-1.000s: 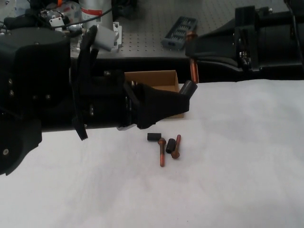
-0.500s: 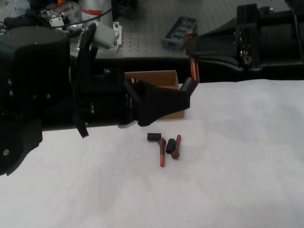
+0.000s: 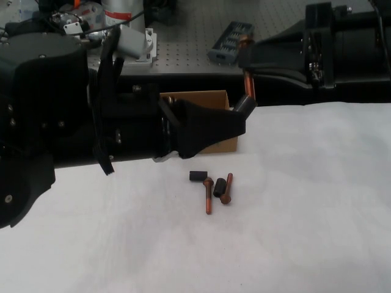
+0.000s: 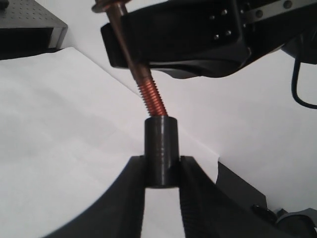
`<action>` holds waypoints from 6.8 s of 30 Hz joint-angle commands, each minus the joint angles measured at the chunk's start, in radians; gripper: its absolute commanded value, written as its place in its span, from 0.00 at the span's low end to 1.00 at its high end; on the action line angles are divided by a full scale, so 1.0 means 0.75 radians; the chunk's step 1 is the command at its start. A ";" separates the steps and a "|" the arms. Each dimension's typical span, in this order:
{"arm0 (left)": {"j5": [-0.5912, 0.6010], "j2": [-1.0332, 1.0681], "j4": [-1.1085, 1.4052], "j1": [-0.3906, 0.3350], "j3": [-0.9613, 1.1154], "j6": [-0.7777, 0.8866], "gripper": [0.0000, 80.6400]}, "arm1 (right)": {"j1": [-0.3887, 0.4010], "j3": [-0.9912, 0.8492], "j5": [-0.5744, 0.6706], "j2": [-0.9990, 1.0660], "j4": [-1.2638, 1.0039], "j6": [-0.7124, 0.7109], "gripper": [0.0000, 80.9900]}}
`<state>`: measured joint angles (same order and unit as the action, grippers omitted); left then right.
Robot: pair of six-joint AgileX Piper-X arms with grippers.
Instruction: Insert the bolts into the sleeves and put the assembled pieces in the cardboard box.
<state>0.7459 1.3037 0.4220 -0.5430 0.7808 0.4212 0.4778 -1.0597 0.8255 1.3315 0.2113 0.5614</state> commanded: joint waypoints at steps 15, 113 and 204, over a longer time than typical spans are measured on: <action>-0.070 -0.021 0.067 -0.001 0.012 0.018 0.01 | 0.003 -0.001 -0.287 -0.134 0.019 0.007 0.04; -0.051 -0.021 0.267 -0.037 0.012 0.097 0.01 | 0.008 0.171 -0.277 -0.159 -0.440 0.566 0.04; -0.151 -0.018 0.306 0.015 0.012 0.096 0.01 | 0.112 0.171 -0.235 -0.181 -0.180 -0.055 0.04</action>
<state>0.6818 1.3037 0.6009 -0.5437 0.7689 0.4808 0.5618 -0.9338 0.6396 1.2001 0.0473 0.5210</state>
